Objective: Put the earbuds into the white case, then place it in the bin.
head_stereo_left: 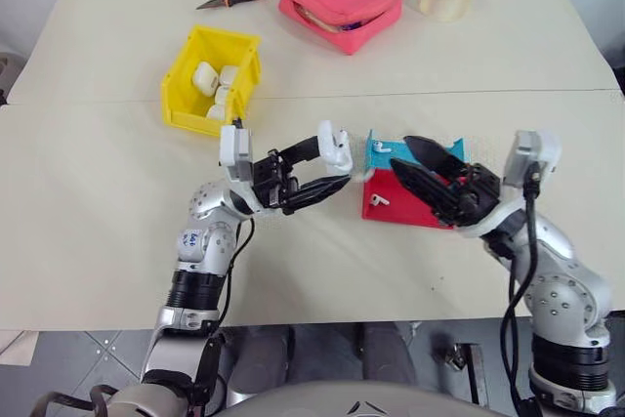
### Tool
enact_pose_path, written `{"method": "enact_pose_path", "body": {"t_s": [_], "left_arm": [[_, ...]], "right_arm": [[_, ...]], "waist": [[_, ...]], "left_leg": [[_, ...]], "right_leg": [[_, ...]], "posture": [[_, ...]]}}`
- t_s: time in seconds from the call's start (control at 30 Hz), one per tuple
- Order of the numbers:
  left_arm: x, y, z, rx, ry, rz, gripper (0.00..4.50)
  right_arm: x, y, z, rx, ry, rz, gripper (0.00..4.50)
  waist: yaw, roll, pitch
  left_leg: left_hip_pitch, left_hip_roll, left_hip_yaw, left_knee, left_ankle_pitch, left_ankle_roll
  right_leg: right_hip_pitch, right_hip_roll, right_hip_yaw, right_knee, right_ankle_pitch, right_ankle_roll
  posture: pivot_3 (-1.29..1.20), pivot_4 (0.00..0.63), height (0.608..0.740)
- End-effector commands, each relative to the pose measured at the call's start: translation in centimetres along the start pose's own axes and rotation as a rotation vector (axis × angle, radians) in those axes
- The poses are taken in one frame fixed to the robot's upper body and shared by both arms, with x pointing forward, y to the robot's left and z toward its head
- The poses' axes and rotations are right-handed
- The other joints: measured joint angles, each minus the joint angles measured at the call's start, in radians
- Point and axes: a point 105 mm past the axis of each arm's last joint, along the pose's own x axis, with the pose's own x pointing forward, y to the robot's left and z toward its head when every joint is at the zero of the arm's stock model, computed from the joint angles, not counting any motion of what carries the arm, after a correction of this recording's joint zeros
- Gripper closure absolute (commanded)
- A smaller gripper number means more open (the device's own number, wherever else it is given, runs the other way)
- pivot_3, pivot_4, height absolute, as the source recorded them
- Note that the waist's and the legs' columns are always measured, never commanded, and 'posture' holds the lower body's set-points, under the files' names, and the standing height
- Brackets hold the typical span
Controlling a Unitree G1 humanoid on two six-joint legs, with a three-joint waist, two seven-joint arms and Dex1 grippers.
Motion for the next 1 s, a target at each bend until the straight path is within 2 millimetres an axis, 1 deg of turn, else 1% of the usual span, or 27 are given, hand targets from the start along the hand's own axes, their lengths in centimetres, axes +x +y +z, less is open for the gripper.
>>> {"method": "enact_pose_path", "body": {"t_s": [0.03, 0.17, 0.3, 0.37, 0.43, 0.5, 0.57, 0.63, 0.7, 0.73, 0.8, 0.87, 0.93, 1.0], "left_arm": [[-0.1, -0.4, 0.9, 0.044, -0.02, -0.011, 1.72], [0.0, -0.3, 0.9, 0.053, -0.025, -0.003, 1.72], [-0.1, -0.3, 0.9, 0.059, -0.026, -0.004, 1.72], [-0.2, -0.3, 1.0, 0.062, -0.023, -0.001, 1.72], [-0.6, -0.3, 1.0, 0.068, -0.017, 0.003, 1.72], [-0.9, -0.4, 1.1, 0.076, -0.013, 0.008, 1.72], [-1.0, -0.3, 1.1, 0.088, -0.011, 0.017, 1.72], [-1.3, -0.3, 1.3, 0.102, -0.014, 0.036, 1.72], [-1.7, -0.4, 1.4, 0.113, -0.012, 0.052, 1.72], [-1.9, -0.5, 1.4, 0.117, -0.007, 0.055, 1.72], [-2.3, -0.7, 1.4, 0.121, 0.001, 0.059, 1.72], [-2.6, -0.9, 1.4, 0.124, 0.007, 0.065, 1.72], [-2.8, -1.0, 1.4, 0.127, 0.012, 0.07, 1.72], [-2.8, -1.1, 1.4, 0.129, 0.013, 0.073, 1.72]], "right_arm": [[-0.4, 0.5, 0.6, -0.003, -0.018, 0.029, 1.36], [-0.3, 0.1, 0.5, -0.023, -0.023, 0.001, 1.36], [-0.9, -0.6, 0.3, -0.085, 0.034, -0.017, 1.36], [-1.5, -1.4, 0.2, -0.158, 0.101, -0.032, 1.36], [-2.6, -2.7, 0.1, -0.282, 0.21, -0.048, 1.36], [-3.8, -3.9, 0.6, -0.362, 0.272, -0.072, 1.36], [-5.0, -4.6, 1.0, -0.38, 0.306, -0.089, 1.36], [-6.7, -5.3, 1.2, -0.412, 0.344, -0.116, 1.0], [-8.7, -6.0, 1.2, -0.461, 0.38, -0.156, 0.49], [-9.6, -6.2, 1.2, -0.472, 0.396, -0.175, 0.1], [-11.0, -6.6, 1.2, -0.5, 0.426, -0.206, 0.04], [-11.9, -6.8, 1.5, -0.51, 0.426, -0.24, 0.04], [-12.3, -6.8, 1.4, -0.516, 0.44, -0.243, 0.04], [-12.1, -6.9, 1.3, -0.528, 0.447, -0.234, 0.04]], "waist": [[0.0, 0.0, 0.0], [0.003, 0.0, 0.0], [0.003, 0.0, 0.0], [0.003, 0.0, 0.0], [0.003, 0.0, 0.0], [0.003, 0.0, 0.0], [0.003, 0.0, 0.0], [0.006, 0.0, 0.0], [0.008, 0.0, 0.0], [0.009, 0.0, 0.0], [0.01, 0.0, 0.0], [0.01, 0.0, 0.0], [0.01, 0.0, 0.0], [0.011, 0.0, 0.0]], "left_leg": [[0.0, 0.0, 0.0, 0.0, 0.0, 0.0], [0.0, 0.0, 0.0, 0.0, 0.0, 0.0], [0.0, 0.0, 0.0, 0.0, 0.0, 0.0], [0.0, 0.0, 0.0, 0.0, 0.0, 0.0], [0.0, 0.0, 0.0, 0.0, 0.0, 0.001], [0.0, -0.001, 0.002, 0.0, 0.0, 0.001], [0.0, 0.0, 0.005, 0.0, 0.0, 0.001], [0.0, 0.0, 0.008, 0.0, 0.0, 0.001], [0.0, 0.0, 0.008, 0.0, 0.0, 0.001], [0.0, 0.0, 0.009, 0.0, 0.0, 0.001], [0.0, 0.0, 0.01, 0.0, 0.0, 0.001], [0.001, 0.0, 0.011, 0.0, 0.0, 0.001], [0.002, 0.001, 0.011, 0.0, 0.0, 0.001], [0.005, 0.001, 0.012, -0.001, 0.0, 0.001]], "right_leg": [[0.0, 0.0, 0.0, 0.0, 0.0, 0.0], [0.0, 0.0, 0.0, 0.0, 0.0, 0.0], [0.001, 0.0, 0.0, 0.0, 0.0, 0.0], [0.001, 0.0, 0.0, 0.0, 0.0, 0.0], [0.001, 0.0, 0.0, 0.0, 0.0, 0.0], [0.001, 0.0, 0.0, 0.0, 0.0, 0.0], [0.001, 0.0, 0.0, 0.0, 0.0, 0.0], [0.001, 0.0, 0.0, 0.0, 0.0, 0.0], [0.001, 0.0, 0.0, -0.001, 0.0, 0.0], [0.001, 0.0, 0.0, -0.001, 0.0, 0.0], [0.001, 0.0, 0.001, -0.001, 0.0, 0.0], [0.002, 0.0, 0.001, -0.001, 0.0, 0.0], [0.002, 0.0, 0.002, 0.0, 0.0, 0.0], [0.003, 0.0, 0.003, -0.001, 0.0, 0.0]], "posture": [[0.0, 0.15, 0.74], [0.0, 0.15, 0.74], [0.0, 0.15, 0.74], [0.0, 0.15, 0.74], [0.0, 0.15, 0.74], [0.0, 0.15, 0.74], [0.0, 0.15, 0.74], [0.0, 0.15, 0.74], [0.0, 0.15, 0.74], [0.0, 0.15, 0.74], [0.0, 0.15, 0.74], [0.0, 0.15, 0.74], [0.0, 0.15, 0.74], [0.0, 0.15, 0.74]]}}
